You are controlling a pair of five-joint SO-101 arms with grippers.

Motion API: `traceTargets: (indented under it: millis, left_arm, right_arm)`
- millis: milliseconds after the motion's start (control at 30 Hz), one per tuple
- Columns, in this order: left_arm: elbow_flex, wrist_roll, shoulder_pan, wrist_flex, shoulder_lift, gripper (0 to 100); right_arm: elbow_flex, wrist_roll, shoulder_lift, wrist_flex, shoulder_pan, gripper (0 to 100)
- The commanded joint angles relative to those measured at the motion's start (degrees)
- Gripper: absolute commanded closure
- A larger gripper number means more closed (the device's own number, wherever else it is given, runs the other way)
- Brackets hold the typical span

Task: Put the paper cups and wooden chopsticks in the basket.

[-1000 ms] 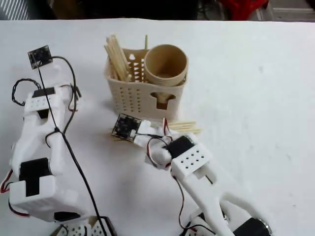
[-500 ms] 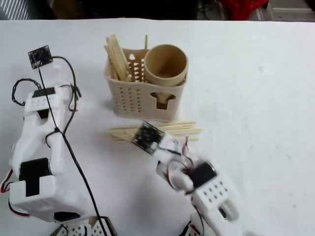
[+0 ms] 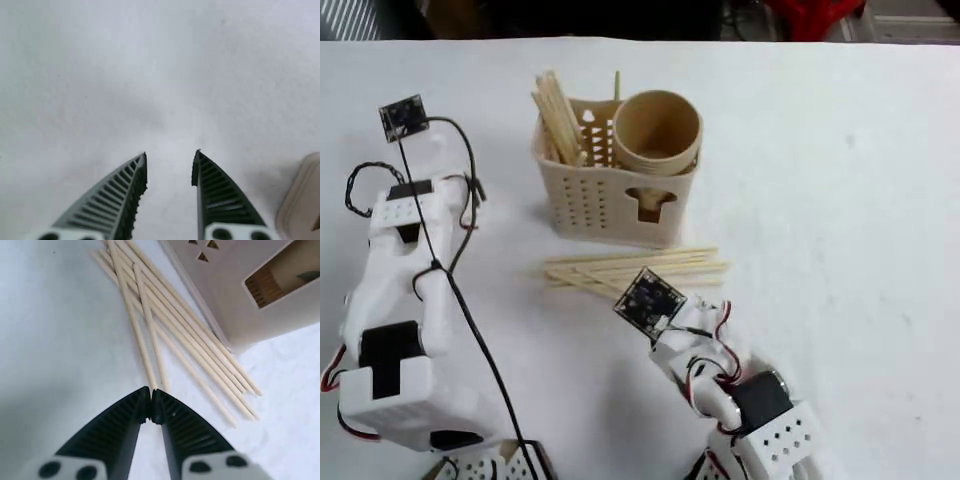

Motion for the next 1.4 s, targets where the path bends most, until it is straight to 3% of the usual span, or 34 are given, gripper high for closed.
traceTargets:
  millis: [0,500,767,1367]
  left_arm:
    - [-0.26,-0.62,1.10,-1.49,-1.54,83]
    - [-0.26,-0.70,1.27,-1.49,-1.63,83]
    - [-0.26,-0.70,1.27,-1.58,-1.63,83]
    - [-0.35,-0.70,1.27,-1.58,-1.63,83]
  right_arm:
    - [3.43,1.23,-1.27,-0.04,1.01,98.1]
    - [14.15,1.23,-1.36,-0.04,1.19,98.1]
    - [13.98,1.23,-1.36,-0.04,7.08,98.1]
    - [13.98,1.23,-1.36,-0.04,7.08,98.1]
